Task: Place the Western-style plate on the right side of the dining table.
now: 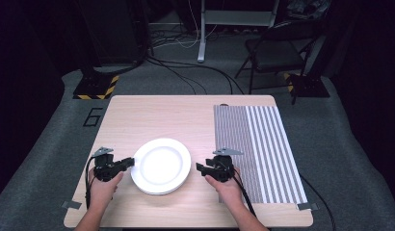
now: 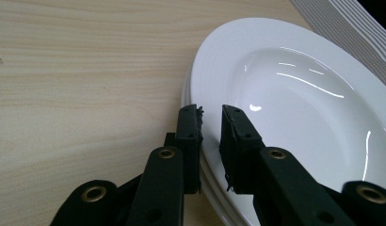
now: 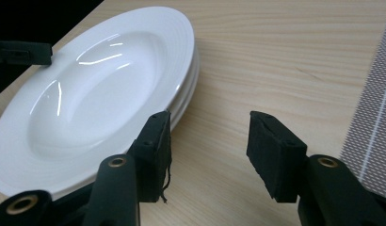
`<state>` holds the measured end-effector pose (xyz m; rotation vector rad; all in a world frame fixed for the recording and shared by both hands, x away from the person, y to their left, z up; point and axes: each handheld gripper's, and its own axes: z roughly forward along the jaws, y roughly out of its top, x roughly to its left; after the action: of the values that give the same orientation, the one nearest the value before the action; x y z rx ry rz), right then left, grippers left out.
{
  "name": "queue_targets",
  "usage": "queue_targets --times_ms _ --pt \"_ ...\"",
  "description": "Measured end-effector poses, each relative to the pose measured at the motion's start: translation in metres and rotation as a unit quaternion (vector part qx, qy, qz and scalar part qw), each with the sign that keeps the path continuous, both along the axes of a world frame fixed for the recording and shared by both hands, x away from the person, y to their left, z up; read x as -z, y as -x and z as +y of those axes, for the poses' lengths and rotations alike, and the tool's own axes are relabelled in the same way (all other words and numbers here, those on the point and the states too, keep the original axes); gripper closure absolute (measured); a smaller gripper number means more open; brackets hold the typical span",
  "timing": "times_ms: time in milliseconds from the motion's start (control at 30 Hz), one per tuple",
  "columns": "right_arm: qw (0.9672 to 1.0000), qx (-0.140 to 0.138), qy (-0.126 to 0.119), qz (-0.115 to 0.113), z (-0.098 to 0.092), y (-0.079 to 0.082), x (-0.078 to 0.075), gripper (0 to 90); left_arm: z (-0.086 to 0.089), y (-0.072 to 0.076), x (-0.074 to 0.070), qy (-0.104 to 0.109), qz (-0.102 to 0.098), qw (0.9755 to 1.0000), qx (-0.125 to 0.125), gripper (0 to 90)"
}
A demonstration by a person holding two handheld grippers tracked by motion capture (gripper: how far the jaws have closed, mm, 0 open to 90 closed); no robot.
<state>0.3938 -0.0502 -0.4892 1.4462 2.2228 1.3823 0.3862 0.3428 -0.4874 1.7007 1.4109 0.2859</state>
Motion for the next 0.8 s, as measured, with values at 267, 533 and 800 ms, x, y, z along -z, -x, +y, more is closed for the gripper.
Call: queue_targets --times_ms 267,533,800 --pt "1.0 0.0 -0.006 0.001 0.015 -0.005 -0.004 47.2 0.0 0.0 0.001 0.007 0.001 1.0 -0.002 78.1" --pt "0.9998 0.009 -0.012 0.01 0.037 -0.009 0.001 41.7 0.001 0.001 0.001 0.001 -0.002 1.0 -0.001 78.1" --pt "0.9991 0.023 -0.024 0.028 0.048 -0.011 0.01 41.0 0.0 0.001 0.001 0.007 -0.001 1.0 -0.005 78.1"
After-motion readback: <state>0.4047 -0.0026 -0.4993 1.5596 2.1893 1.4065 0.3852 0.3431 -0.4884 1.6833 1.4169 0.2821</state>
